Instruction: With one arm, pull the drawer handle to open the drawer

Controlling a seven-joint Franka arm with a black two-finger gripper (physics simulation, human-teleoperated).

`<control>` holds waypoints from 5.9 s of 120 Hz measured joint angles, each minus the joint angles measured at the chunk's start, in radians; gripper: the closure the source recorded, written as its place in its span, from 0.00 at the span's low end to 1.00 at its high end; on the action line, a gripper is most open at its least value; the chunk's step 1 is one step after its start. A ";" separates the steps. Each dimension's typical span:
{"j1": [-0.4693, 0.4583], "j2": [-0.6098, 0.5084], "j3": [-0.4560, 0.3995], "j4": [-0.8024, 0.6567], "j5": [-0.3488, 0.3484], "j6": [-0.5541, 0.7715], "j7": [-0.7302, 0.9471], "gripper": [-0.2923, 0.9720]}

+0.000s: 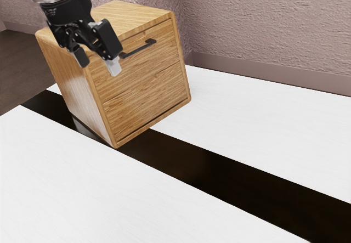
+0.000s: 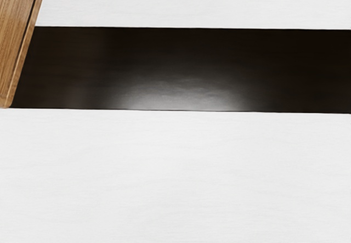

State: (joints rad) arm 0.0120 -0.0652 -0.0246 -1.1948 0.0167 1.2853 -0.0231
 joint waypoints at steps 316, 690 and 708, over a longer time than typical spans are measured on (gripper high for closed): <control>0.114 0.246 0.170 -0.093 0.029 0.668 0.524 0.23; 0.027 0.283 0.138 -0.186 0.021 0.888 0.517 0.24; 0.028 0.251 0.138 -0.222 0.021 0.882 0.517 0.23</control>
State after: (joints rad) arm 0.0398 0.1862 0.1138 -1.4171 0.0374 2.1676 0.4941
